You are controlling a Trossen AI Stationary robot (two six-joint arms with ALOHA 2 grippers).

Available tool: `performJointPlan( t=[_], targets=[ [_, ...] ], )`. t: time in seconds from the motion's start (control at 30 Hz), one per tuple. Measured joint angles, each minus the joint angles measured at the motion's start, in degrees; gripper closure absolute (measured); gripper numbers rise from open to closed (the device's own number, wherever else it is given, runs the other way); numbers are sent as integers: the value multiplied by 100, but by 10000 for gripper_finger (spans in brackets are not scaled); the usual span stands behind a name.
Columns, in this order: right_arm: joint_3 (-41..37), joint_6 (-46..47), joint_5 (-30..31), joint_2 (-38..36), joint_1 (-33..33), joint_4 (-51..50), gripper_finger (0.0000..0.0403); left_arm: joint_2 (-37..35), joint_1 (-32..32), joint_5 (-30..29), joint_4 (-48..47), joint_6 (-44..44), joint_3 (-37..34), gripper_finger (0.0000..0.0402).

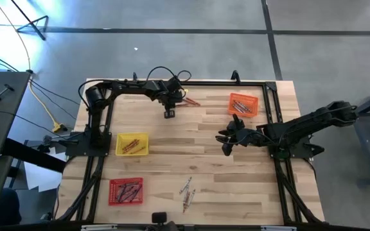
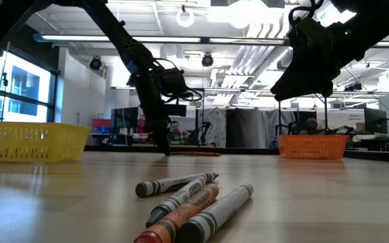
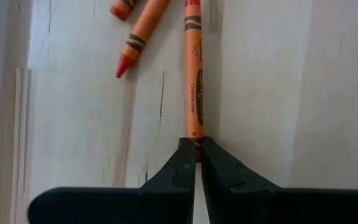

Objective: Sort crayons
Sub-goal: Put the orange crayon into the yellow bin

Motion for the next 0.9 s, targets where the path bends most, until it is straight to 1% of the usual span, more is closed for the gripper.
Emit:
performJointPlan(
  t=[0.07,0.17,0.3,0.33,0.37,0.47,0.57,0.7,0.8,0.9],
  targets=[
    [0,0,1,0,1,-1,277,0,-2,-34,-14,-81,0,399],
    [0,0,1,0,0,0,277,9,-21,-182,-134,-469,73,400],
    [0,0,0,0,0,0,277,-27,-90,-238,-613,-752,300,401],
    [0,0,2,0,0,-2,277,-65,-133,-350,-774,-746,330,401],
    [0,0,2,0,0,-2,277,-124,-188,-535,-932,-712,334,401],
    [0,0,0,0,0,-1,277,-495,-359,-945,-986,-672,378,401],
    [-2,-1,1,0,1,-6,277,-964,-549,-1120,-1223,-949,348,401],
    [-4,0,1,0,1,-3,277,-1738,-973,-1291,-2016,-1767,339,401],
    [-4,0,2,0,0,-4,277,-2327,-1452,-1393,-2764,-2722,342,401],
    [-4,0,0,0,0,-2,277,-2926,-2072,-1620,-3235,-3749,342,401]
  ],
)
